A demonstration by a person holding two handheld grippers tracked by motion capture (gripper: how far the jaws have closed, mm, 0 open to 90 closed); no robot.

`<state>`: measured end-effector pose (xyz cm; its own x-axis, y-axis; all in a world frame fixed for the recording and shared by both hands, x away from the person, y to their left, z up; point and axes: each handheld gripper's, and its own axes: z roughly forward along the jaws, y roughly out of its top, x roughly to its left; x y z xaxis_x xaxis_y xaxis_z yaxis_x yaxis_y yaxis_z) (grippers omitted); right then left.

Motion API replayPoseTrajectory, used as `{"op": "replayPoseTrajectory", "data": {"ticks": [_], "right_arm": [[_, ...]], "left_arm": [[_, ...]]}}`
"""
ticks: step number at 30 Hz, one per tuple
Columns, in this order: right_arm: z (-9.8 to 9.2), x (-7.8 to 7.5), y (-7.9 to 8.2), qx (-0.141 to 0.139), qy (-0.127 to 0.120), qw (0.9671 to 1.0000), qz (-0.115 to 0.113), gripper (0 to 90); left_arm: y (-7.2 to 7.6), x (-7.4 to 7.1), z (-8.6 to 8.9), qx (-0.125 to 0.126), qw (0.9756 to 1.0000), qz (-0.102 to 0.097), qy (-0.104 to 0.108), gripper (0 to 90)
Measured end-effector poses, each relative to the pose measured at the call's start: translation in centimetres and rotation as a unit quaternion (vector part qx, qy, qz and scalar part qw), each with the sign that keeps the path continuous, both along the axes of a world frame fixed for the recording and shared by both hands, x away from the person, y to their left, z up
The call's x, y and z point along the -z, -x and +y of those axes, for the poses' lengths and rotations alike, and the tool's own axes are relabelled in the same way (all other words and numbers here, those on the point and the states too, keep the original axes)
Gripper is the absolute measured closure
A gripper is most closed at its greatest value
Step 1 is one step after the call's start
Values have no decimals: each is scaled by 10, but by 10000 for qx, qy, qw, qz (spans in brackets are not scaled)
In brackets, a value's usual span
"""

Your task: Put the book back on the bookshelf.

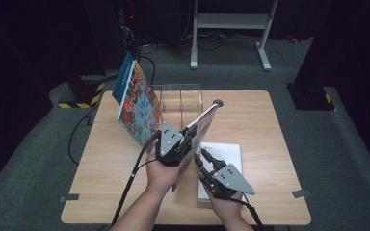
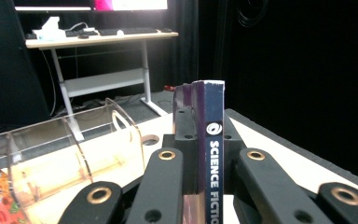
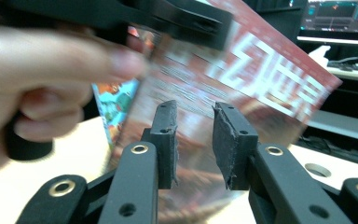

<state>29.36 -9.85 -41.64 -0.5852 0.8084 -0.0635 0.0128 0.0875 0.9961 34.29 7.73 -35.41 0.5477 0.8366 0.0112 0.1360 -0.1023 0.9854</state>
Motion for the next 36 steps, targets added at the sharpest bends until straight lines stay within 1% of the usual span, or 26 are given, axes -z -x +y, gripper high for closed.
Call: {"op": "replayPoseTrajectory", "data": {"ticks": [2, 5, 7, 9, 11, 12, 13, 15, 17, 19, 20, 22, 23, 25, 26, 27, 30, 31, 34, 36], "right_arm": [[-7, 2, -2, 49, 72, 9999, 67, 685], [-19, 8, -4, 187, 128, 9996, 191, 681], [-29, 13, -6, 283, 200, 9990, 276, 681], [-40, 18, -7, 428, 271, 9980, 366, 676], [-49, 22, -7, 489, 308, 9975, 418, 669], [-54, 24, -7, 526, 355, 9970, 449, 663], [-61, 26, -7, 566, 407, 9964, 483, 650], [-69, 31, -7, 622, 468, 9954, 560, 635], [-79, 39, -8, 789, 531, 9932, 668, 634], [-87, 48, -10, 898, 437, 9915, 835, 623], [-89, 53, -12, 934, 471, 9905, 888, 618], [-93, 60, -14, 1000, 622, 9882, 975, 611], [-94, 63, -15, 1019, 606, 9877, 1019, 605], [-99, 66, -18, 1100, 433, 9864, 1144, 604], [-101, 66, -19, 1137, 418, 9861, 1139, 606], [-103, 66, -19, 1176, 374, 9858, 1136, 609], [-106, 65, -19, 1223, 360, 9856, 1109, 621], [-108, 66, -19, 1267, 372, 9849, 1119, 625], [-110, 67, -20, 1302, 342, 9842, 1147, 634], [-110, 67, -20, 1300, 368, 9845, 1121, 638]], "left_arm": [[1, 1, 3, -19, 10000, -79, 11, 836], [2, 1, 9, -33, 9999, -124, 54, 836], [2, 0, 13, -36, 9999, -119, 55, 836], [2, 0, 16, -40, 9999, -123, 112, 836], [1, -1, 19, -52, 9998, -126, 108, 836], [1, -1, 21, -68, 9998, -132, 156, 836], [1, -1, 22, -70, 9998, -132, 147, 836], [0, -1, 24, -78, 9997, -135, 202, 836], [-1, -2, 26, -95, 9996, -145, 208, 836], [-1, -3, 28, -109, 9996, -170, 199, 836], [-1, -4, 29, -106, 9996, -183, 196, 836], [-1, -5, 30, -115, 9995, -222, 200, 836], [-2, -6, 30, -108, 9995, -230, 194, 836], [-4, -8, 31, -116, 9995, -227, 164, 837], [-6, -8, 31, -131, 9995, -223, 204, 836], [-6, -9, 31, -130, 9995, -219, 191, 837], [-12, -11, 31, -163, 9994, -246, 193, 837], [-13, -12, 31, -165, 9993, -253, 199, 837], [-21, -15, 28, -182, 9992, -280, 196, 837], [-25, -16, 26, -167, 9992, -293, 195, 837]]}}
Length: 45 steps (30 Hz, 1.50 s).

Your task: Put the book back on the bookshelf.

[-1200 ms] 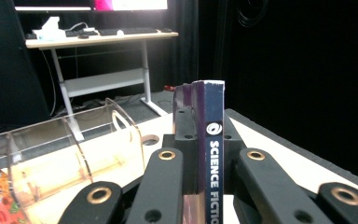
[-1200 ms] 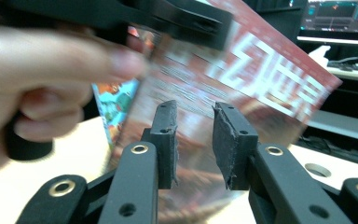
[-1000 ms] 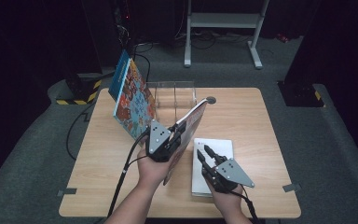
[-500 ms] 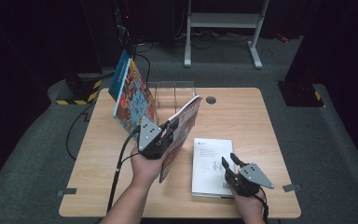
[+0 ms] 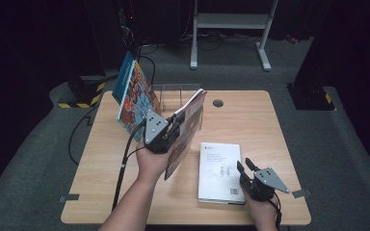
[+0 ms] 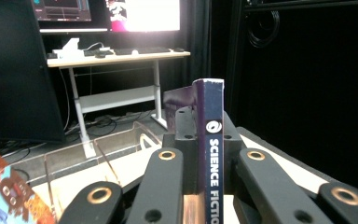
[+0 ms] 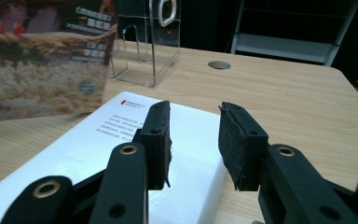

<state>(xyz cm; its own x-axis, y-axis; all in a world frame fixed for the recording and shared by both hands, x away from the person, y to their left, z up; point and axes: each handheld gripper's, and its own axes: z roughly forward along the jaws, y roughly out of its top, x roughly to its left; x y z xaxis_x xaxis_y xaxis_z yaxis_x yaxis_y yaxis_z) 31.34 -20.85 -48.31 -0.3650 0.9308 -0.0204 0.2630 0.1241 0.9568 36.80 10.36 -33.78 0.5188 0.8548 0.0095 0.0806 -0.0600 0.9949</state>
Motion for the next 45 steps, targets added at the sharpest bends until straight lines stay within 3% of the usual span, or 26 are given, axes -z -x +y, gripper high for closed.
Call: {"op": "replayPoseTrajectory", "data": {"ticks": [5, 8, 14, 25, 31, 45], "right_arm": [[1, 0, 1, -16, -2, 10000, -7, 649], [0, 0, 1, -20, -7, 10000, -28, 652], [-1, -1, 1, -14, -18, 10000, -26, 653], [2, 2, 2, -116, 82, 9999, -19, 634], [1, 4, 1, -145, 145, 9997, 100, 626], [-20, 13, 7, 148, 235, 9989, 365, 602]], "left_arm": [[-11, 1, -7, 3, 9999, -61, 124, 837], [-17, 3, -12, 2, 9998, -148, 93, 837], [-19, 10, -12, 56, 9997, -175, 145, 837], [5, 22, 5, 220, 9994, -261, 111, 834], [18, 30, 13, 313, 9990, -295, 87, 833], [32, 43, 33, 425, 9989, -163, 142, 830]]}}
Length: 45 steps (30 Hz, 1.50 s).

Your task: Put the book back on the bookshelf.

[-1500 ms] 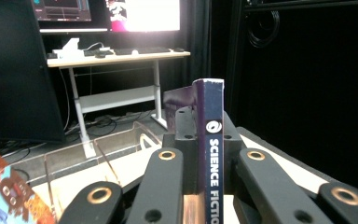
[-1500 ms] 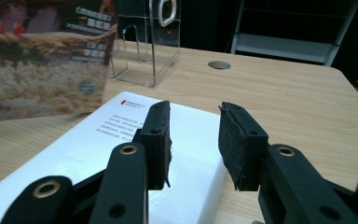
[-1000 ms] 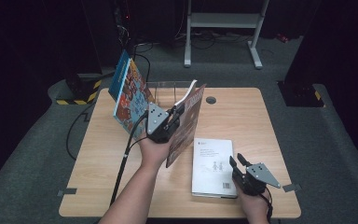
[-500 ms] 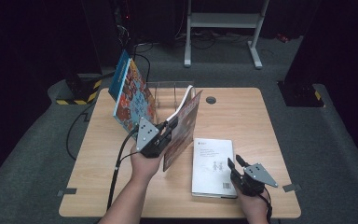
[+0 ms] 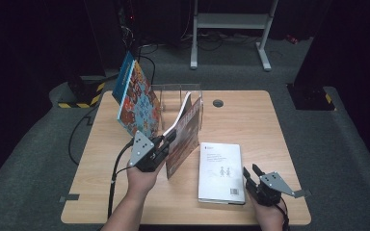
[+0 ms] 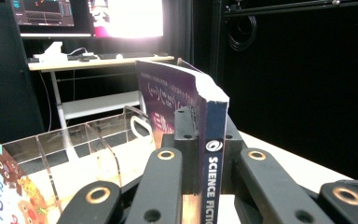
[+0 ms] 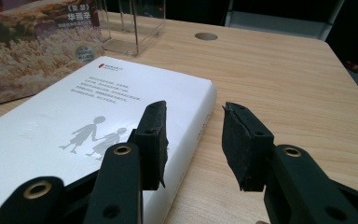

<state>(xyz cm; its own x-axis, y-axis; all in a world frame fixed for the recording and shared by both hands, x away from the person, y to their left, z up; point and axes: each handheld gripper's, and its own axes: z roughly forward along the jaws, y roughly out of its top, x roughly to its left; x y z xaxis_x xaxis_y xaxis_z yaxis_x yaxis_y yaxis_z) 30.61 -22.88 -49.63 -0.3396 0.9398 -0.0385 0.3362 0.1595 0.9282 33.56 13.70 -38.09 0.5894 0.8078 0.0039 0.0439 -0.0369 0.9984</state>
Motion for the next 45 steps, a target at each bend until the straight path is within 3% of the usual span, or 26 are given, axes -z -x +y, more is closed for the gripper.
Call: {"op": "replayPoseTrajectory", "data": {"ticks": [11, 33, 41, 45], "right_arm": [[-1, 6, 0, 73, 102, 9999, -22, 589], [3, 8, -1, -7, 58, 10000, 72, 573], [3, 8, -1, -30, 33, 10000, 79, 570], [3, 7, -1, -54, 24, 9999, 101, 571]], "left_arm": [[8, 2, 2, 197, 9997, 126, -55, 812], [9, 14, -5, 74, 9996, 5, -290, 763], [5, 22, -7, 63, 9990, 137, -415, 758], [5, 23, -8, 8, 9987, 38, -513, 788]]}}
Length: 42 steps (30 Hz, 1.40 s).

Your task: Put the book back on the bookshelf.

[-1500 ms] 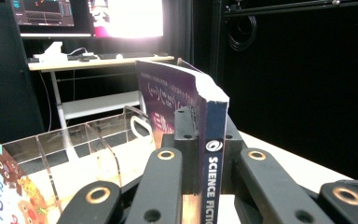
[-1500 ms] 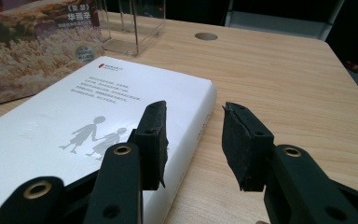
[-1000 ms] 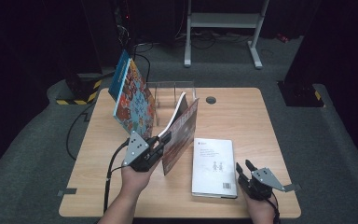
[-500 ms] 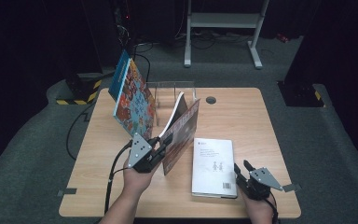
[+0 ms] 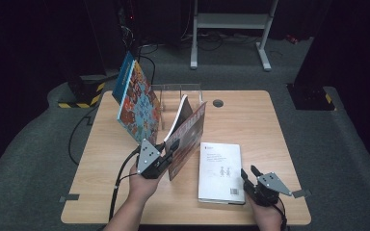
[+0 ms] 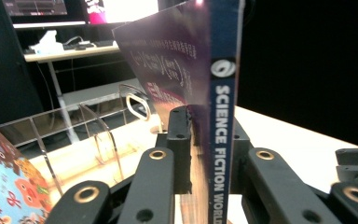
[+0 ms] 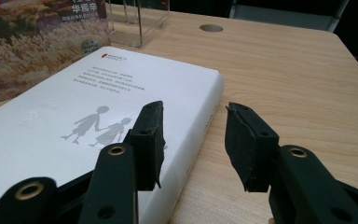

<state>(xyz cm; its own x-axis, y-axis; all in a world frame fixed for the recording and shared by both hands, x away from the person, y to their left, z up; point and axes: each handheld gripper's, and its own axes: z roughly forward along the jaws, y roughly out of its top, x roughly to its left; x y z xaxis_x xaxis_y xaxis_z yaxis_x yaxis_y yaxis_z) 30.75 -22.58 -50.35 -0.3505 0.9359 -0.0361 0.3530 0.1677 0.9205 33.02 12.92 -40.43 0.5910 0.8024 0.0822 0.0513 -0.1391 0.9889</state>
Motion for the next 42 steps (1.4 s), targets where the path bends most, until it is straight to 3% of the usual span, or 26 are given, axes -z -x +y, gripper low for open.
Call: {"op": "replayPoseTrajectory", "data": {"ticks": [6, 7, 10, 14, 19, 28, 34, 39, 42], "right_arm": [[2, 1, 0, -38, 2, 10000, 27, 572], [2, 1, 0, -47, -8, 10000, 34, 572], [3, 0, 0, -68, -2, 10000, 33, 570], [3, 0, -1, -86, -12, 9999, 60, 565], [3, 0, -2, -97, -3, 9998, 157, 566], [2, -2, -6, 54, 165, 9992, 356, 547], [-4, -7, -11, 93, -12, 9990, 429, 524], [-11, -6, -7, 122, 141, 9988, 457, 523], [-16, -2, -4, 215, -36, 9988, 445, 525]], "left_arm": [[-1, 0, 1, 101, 9999, 40, 28, 802], [-1, 0, 0, 96, 9999, 28, -109, 798], [-4, 1, -1, 149, 9991, 354, -156, 783], [-4, 1, -2, 76, 9988, 467, -98, 781], [-3, 0, -2, -75, 9989, 376, -259, 809], [-2, 0, -3, 23, 9989, 327, -336, 819], [-3, 0, -1, 148, 9989, 346, -277, 819], [-1, 1, -4, 158, 9988, 237, -397, 819], [-1, 1, -5, 189, 9989, 263, -333, 824]]}}
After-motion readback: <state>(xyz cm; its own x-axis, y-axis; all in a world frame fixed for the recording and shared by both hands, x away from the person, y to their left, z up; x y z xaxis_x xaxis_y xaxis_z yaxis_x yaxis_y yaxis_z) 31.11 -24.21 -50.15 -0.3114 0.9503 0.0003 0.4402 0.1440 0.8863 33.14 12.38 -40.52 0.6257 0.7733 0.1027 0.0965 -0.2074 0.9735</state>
